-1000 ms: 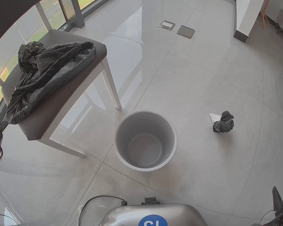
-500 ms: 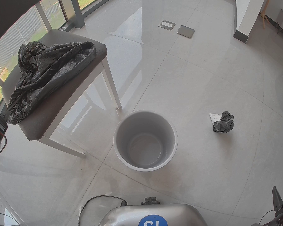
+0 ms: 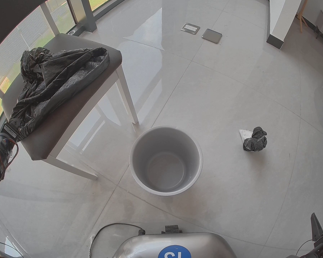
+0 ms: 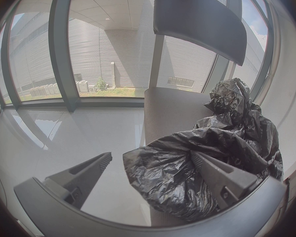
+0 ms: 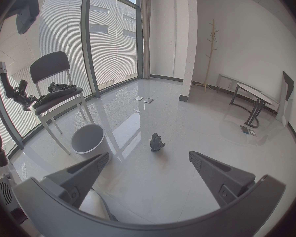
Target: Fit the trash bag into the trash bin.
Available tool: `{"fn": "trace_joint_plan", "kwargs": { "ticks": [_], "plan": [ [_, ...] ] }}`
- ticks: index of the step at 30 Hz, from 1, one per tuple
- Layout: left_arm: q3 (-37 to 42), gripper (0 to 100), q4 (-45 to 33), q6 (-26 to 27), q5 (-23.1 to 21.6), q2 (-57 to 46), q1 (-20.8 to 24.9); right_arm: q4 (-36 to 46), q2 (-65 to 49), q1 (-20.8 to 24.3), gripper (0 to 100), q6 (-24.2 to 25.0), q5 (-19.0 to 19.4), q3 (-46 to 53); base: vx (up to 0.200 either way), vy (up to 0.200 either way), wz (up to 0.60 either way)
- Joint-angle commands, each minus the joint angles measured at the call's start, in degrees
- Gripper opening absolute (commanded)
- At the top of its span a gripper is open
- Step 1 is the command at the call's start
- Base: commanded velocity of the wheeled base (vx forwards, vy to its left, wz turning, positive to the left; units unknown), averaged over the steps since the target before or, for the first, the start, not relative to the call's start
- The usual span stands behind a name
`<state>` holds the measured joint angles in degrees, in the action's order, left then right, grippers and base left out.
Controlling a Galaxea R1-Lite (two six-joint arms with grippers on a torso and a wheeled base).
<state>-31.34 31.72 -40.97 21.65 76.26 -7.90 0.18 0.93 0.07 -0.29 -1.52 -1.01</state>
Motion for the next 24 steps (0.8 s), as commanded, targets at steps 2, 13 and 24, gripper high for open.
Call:
{"fn": "trace_joint_plan", "kwargs": {
  "ticks": [2,13,24],
  "plan": [
    [-2.4,100,0.1,-0.2,0.8,3.7,0.0,0.0,-0.9,0.0,100,0.0,-0.1,1.0,0.000,0.000,0.00],
    [-1.7,0,2.6,-0.1,3.0,4.8,0.1,0.0,-0.9,0.0,100,0.0,-0.1,0.9,0.000,0.000,0.00],
    [-1.5,0,1.4,0.3,3.3,4.5,0.3,0.0,-0.9,0.0,100,0.0,-0.1,1.0,0.000,0.000,0.00]
  ]
}}
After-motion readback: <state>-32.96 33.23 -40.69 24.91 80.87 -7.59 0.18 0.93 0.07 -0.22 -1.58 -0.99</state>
